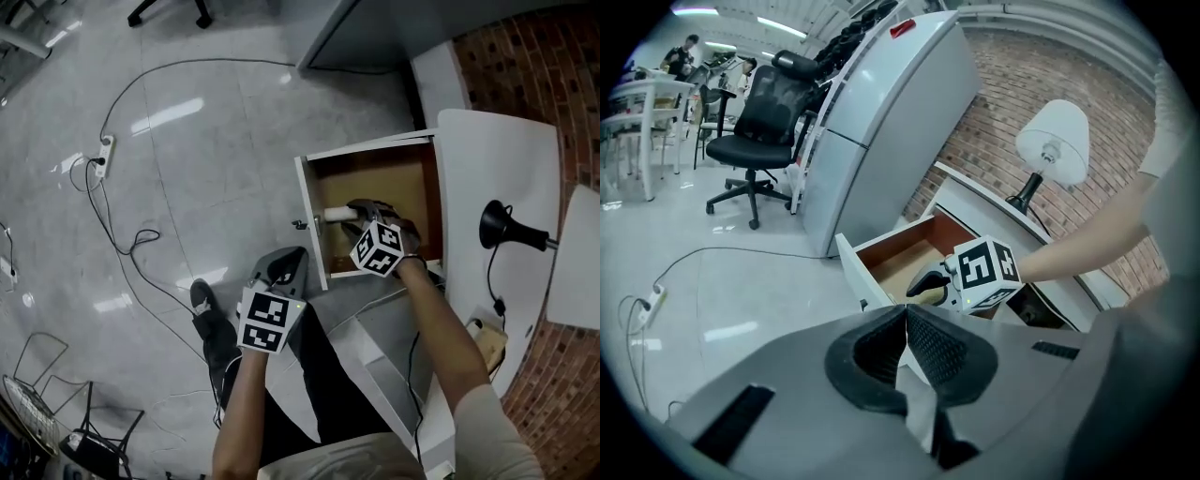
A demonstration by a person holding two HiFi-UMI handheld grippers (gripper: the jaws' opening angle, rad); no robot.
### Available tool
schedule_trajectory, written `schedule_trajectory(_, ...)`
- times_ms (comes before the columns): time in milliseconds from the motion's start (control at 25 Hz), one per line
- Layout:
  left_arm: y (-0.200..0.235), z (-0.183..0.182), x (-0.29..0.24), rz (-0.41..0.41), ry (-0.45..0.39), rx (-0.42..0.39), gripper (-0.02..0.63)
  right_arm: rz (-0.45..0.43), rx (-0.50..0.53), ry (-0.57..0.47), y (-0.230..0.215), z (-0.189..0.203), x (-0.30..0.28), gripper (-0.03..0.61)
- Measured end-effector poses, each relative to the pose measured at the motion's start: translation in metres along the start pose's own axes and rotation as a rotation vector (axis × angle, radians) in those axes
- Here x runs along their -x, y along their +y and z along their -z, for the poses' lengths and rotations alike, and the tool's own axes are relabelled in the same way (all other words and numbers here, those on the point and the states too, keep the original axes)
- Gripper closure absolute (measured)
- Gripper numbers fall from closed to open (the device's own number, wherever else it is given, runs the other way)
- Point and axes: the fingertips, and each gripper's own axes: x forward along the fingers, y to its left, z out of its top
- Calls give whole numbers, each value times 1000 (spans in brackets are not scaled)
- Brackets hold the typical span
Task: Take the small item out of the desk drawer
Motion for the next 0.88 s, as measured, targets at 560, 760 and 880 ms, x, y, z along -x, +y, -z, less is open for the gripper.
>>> schedule_trajectory(560, 11, 11, -9, 39, -20, 92, 597, -185, 245, 133, 7, 23, -35, 314)
schedule_trajectory(760, 1, 12, -10, 81, -6, 65, 597, -180, 278, 152, 2, 22, -37, 377)
schedule_trajectory(880, 5, 12, -9, 74, -9, 72, 597, -183, 302, 164, 4, 20, -38, 402)
